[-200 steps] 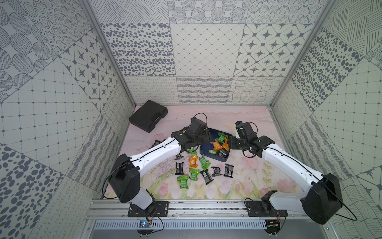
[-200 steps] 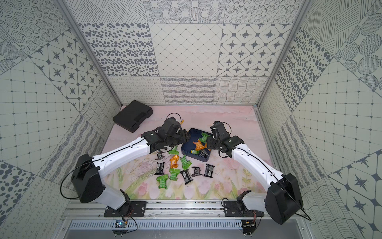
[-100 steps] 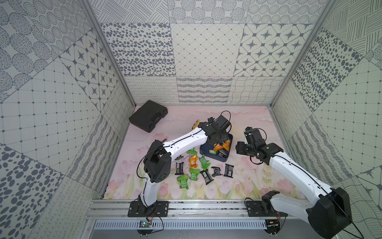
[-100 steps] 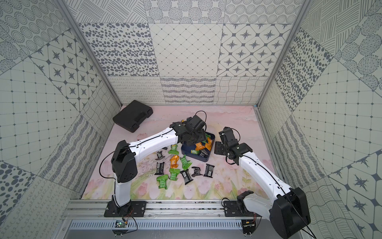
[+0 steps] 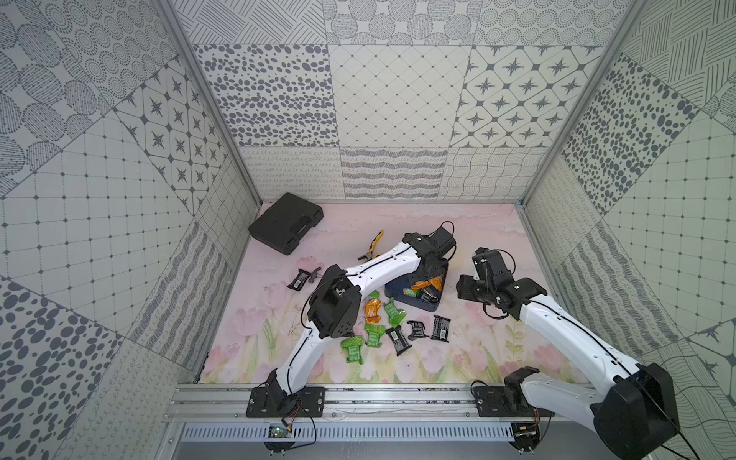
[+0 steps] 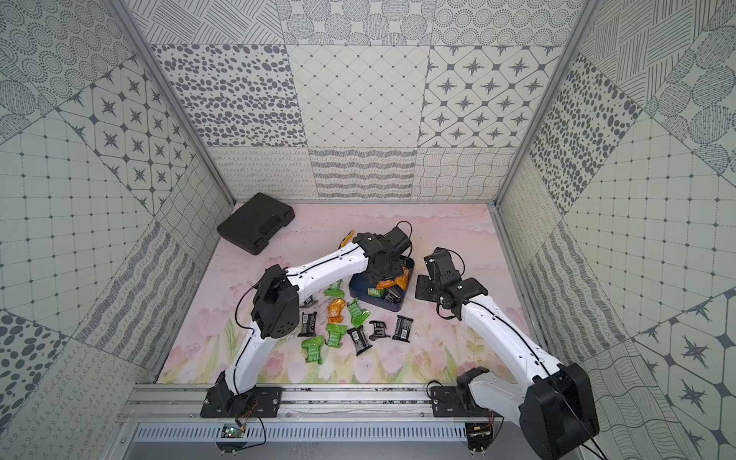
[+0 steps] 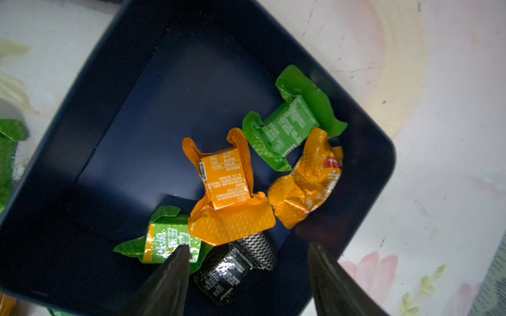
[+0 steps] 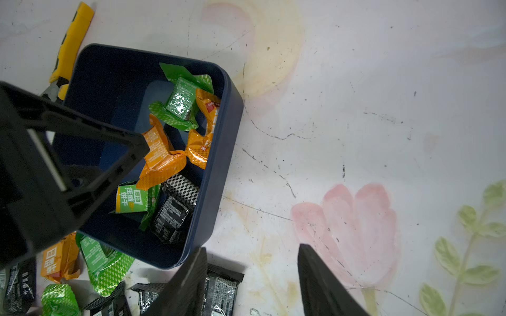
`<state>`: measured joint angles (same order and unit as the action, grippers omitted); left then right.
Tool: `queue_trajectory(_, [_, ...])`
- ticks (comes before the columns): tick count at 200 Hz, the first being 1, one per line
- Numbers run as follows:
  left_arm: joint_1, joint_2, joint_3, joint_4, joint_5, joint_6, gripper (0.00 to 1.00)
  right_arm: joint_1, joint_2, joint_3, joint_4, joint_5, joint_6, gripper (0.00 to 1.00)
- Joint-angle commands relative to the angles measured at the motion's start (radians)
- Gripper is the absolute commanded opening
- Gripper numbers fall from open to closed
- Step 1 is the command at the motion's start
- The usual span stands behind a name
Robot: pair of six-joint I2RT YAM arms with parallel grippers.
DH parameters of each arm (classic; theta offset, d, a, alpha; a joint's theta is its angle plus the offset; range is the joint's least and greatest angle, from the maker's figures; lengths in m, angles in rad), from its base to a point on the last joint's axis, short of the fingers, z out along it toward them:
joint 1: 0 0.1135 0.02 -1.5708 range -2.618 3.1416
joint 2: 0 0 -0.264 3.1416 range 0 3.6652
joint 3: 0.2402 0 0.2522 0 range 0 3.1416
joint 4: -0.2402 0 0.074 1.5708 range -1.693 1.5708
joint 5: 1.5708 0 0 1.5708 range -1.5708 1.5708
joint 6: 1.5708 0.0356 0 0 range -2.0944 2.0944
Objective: Take the cookies out of the storage box
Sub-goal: Pick up the cookie from the storage box.
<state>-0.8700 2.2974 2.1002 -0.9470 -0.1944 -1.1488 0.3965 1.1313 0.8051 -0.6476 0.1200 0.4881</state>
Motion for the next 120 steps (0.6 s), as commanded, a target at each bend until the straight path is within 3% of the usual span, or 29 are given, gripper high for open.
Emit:
queue_trajectory(1, [0.0, 0.047, 0.039, -0.151, -0.04, -0.033, 0.71, -0.008, -0.019, -0.012, 0.014, -0.004, 0.014, 0.58])
queue_trajectory(120, [0.046, 0.163, 0.121, -0.123, -0.064, 0.031, 0.68, -0.007, -0.017, -0.018, 0.014, -0.011, 0.021, 0.57])
